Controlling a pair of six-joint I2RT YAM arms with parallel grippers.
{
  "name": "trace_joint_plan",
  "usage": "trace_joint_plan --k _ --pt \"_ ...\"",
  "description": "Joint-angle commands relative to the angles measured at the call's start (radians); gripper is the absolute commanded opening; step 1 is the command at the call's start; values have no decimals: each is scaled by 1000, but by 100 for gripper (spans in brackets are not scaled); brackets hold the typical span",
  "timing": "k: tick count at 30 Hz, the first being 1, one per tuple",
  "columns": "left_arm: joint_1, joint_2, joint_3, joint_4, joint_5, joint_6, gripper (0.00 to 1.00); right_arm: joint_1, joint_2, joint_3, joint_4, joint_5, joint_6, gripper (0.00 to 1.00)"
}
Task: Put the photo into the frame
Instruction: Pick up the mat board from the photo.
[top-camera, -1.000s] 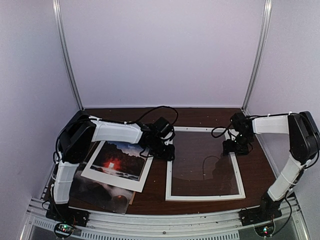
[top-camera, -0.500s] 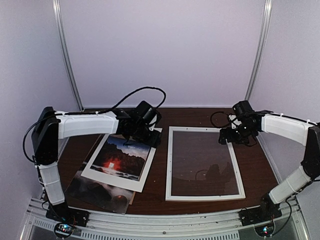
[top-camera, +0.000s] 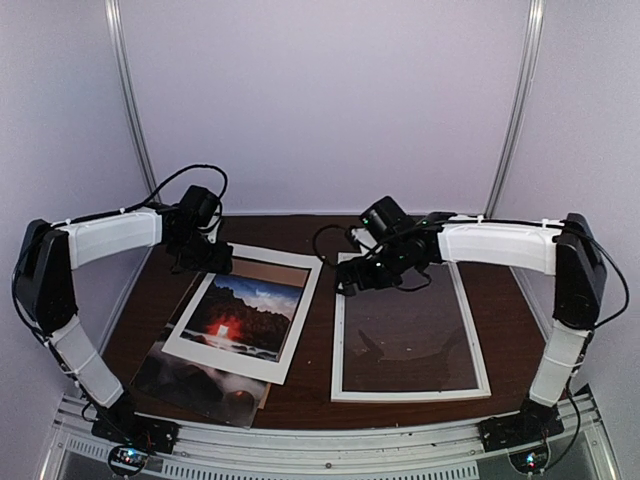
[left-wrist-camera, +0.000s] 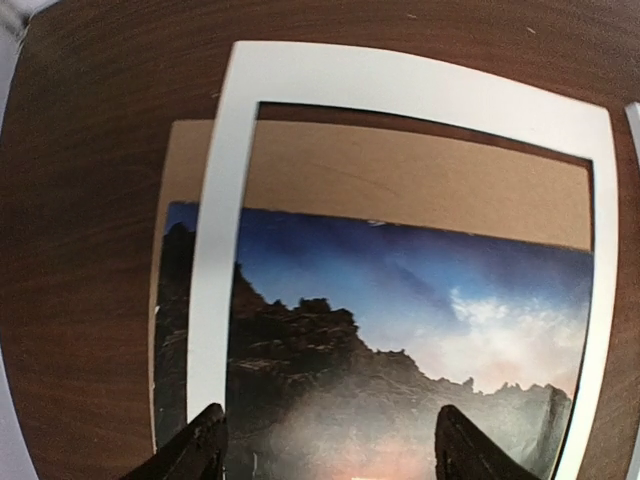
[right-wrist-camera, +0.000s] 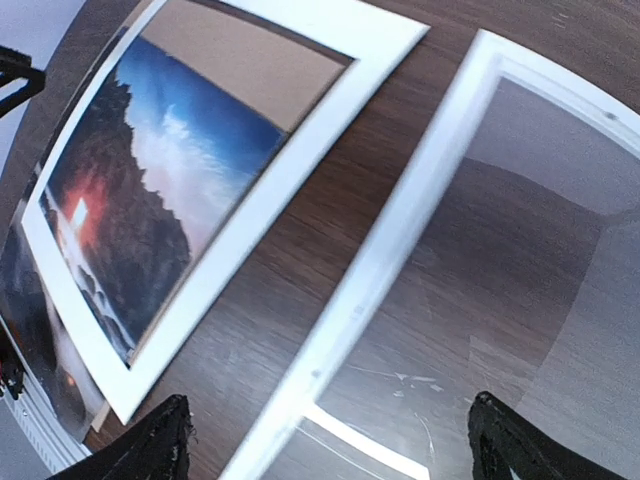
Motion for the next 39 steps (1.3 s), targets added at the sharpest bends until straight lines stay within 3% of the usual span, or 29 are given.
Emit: trace_joint_plan --k 1,7,12,28,39 --pt "71 -34 -17 -55 32 31 75 111 154 168 22 -46 46 95" --pt "108 32 -1 -127 -108 36 78 188 366 365 19 -141 83 95" --pt "162 89 -13 -142 -105 34 79 199 443 414 21 -177 116 95" --pt "272 121 -155 39 183 32 79 203 526 412 31 -187 180 93" --pt "282 124 -222 101 279 28 64 203 515 358 45 -171 189 93"
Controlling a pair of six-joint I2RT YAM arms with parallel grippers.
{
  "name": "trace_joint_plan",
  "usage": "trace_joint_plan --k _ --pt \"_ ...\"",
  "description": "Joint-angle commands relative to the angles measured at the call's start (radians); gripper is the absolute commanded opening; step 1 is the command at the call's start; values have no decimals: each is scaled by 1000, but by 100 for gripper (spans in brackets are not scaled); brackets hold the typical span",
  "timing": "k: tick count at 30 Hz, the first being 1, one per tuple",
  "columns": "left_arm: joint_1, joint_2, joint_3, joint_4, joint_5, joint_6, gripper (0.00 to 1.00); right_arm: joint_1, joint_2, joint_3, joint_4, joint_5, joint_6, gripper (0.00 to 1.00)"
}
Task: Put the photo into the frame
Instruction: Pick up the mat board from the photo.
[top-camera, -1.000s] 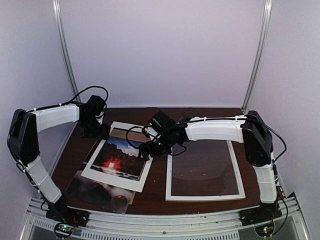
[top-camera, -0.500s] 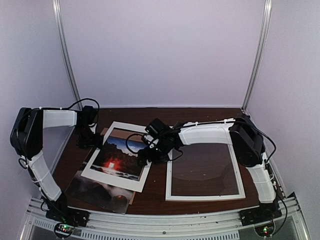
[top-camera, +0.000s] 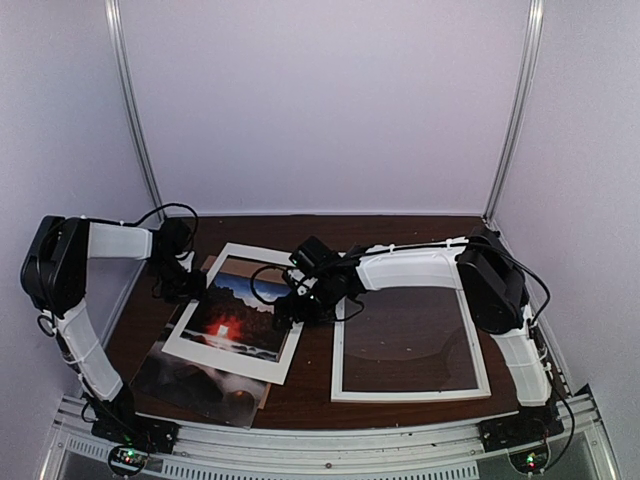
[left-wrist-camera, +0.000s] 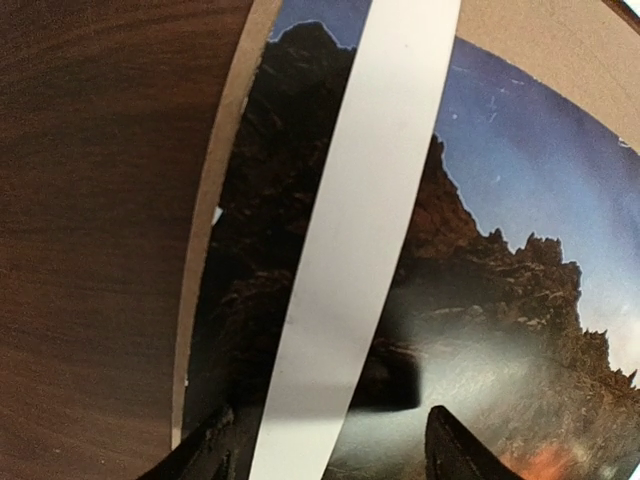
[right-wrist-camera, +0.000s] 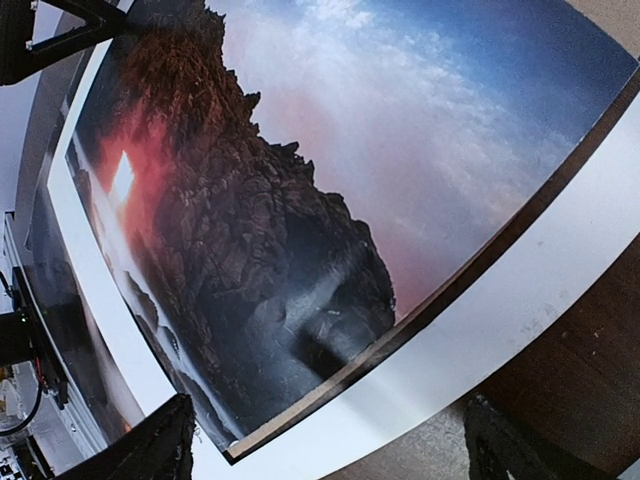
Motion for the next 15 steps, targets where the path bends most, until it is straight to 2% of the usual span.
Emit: trace_joint_plan --k 1,15 --pt "6 5 -53 46 106 -3 62 2 16 -39 1 16 13 93" --pt "6 -45 -125 111 283 -34 48 -9 7 -64 -6 32 0 92"
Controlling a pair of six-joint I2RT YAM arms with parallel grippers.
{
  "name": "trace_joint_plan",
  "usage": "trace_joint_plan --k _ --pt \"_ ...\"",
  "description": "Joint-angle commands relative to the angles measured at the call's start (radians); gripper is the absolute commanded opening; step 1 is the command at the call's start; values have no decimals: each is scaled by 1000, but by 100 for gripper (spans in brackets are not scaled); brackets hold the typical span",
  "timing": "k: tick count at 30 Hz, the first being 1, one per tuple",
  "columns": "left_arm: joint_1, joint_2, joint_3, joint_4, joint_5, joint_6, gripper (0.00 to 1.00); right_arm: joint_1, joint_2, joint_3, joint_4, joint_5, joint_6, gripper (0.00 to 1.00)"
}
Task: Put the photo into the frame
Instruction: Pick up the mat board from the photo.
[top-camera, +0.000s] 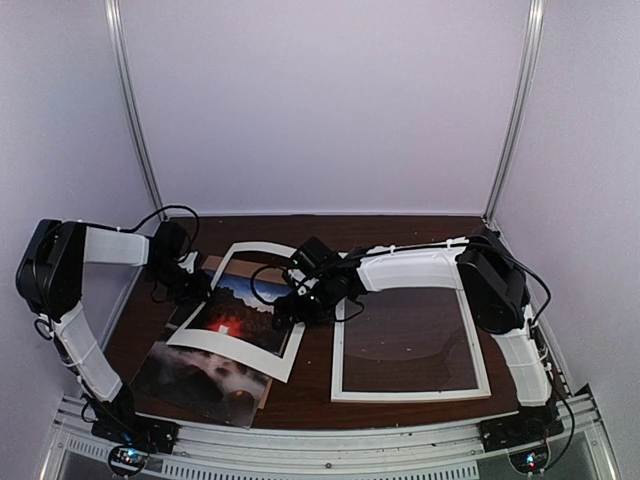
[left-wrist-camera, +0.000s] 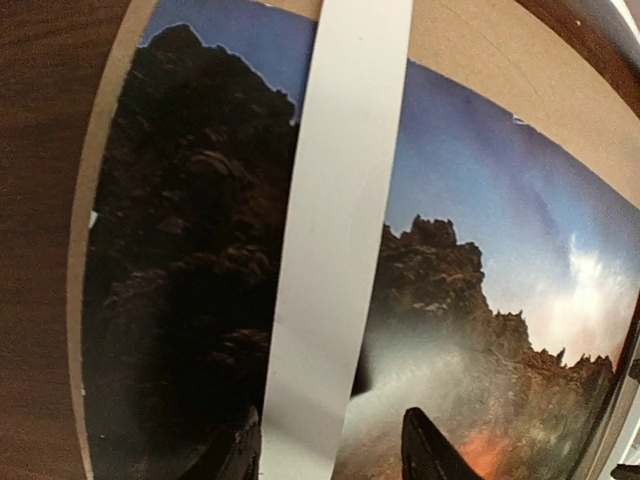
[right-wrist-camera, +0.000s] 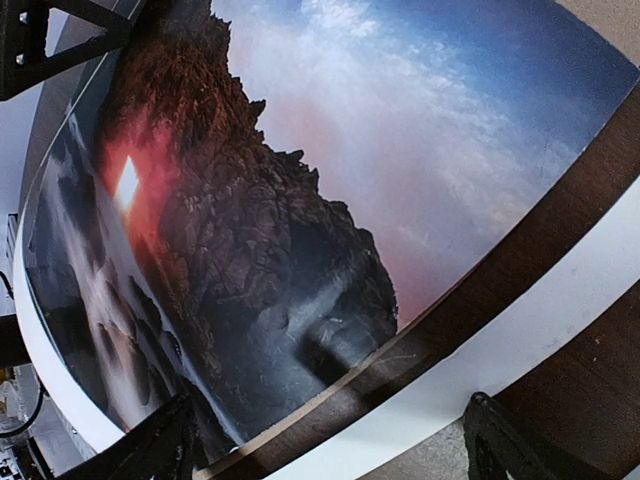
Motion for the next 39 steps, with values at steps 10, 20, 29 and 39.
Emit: trace_joint_plan --k 10,20,29,39 --pt "-4 -61 -88 38 173 -39 47 -28 0 -64 -46 23 -28 92" --pt "-10 -42 -90 32 169 -22 32 -35 2 -70 -44 12 -35 92" --pt "-61 -32 -65 -29 50 7 25 -51 0 -64 -58 5 -46 92" --pt "-70 -63 -68 -48 -16 3 18 -58 -14 -52 -84 -2 -70 92"
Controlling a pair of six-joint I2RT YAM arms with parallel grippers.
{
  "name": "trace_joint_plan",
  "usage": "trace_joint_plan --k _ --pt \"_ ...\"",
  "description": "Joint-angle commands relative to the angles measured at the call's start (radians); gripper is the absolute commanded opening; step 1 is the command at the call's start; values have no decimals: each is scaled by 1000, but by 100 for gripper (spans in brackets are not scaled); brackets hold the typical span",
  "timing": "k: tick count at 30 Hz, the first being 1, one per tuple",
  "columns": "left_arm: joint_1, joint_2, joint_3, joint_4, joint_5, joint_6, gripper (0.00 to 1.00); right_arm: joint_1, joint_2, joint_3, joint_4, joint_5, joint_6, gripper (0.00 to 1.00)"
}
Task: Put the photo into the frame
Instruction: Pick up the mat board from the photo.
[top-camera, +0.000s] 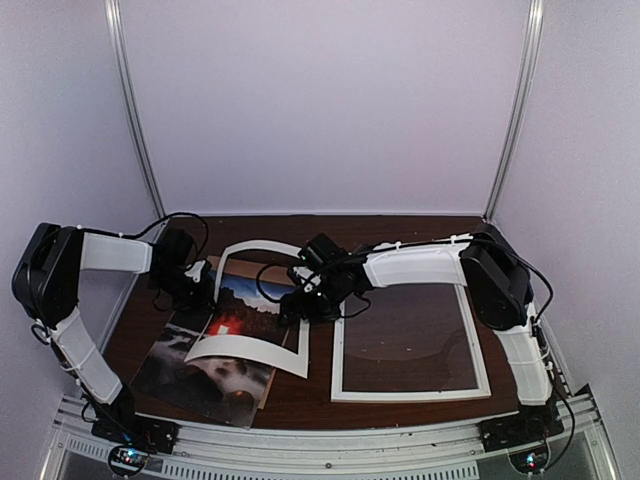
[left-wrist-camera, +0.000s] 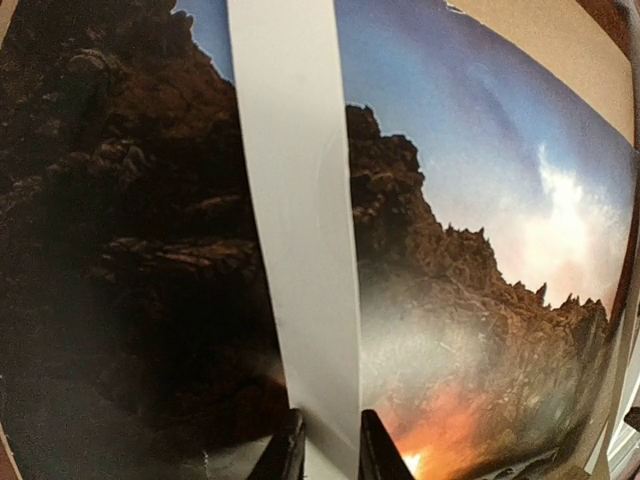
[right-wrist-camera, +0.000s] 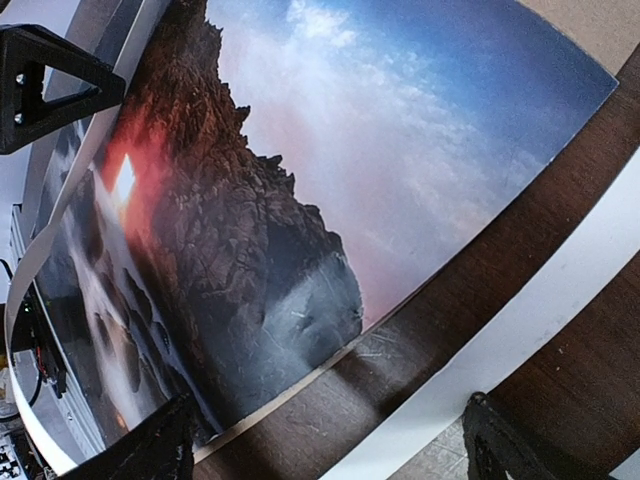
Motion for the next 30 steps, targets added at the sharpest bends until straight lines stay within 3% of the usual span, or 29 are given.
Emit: trace_joint_plan --k 1,30 --pt "-4 -14 -1 -39 -57 8 18 -17 0 -21 -99 28 -20 92" --pt "-4 -108 -94 80 -25 -102 13 -78 -132 -21 -190 80 -79 93"
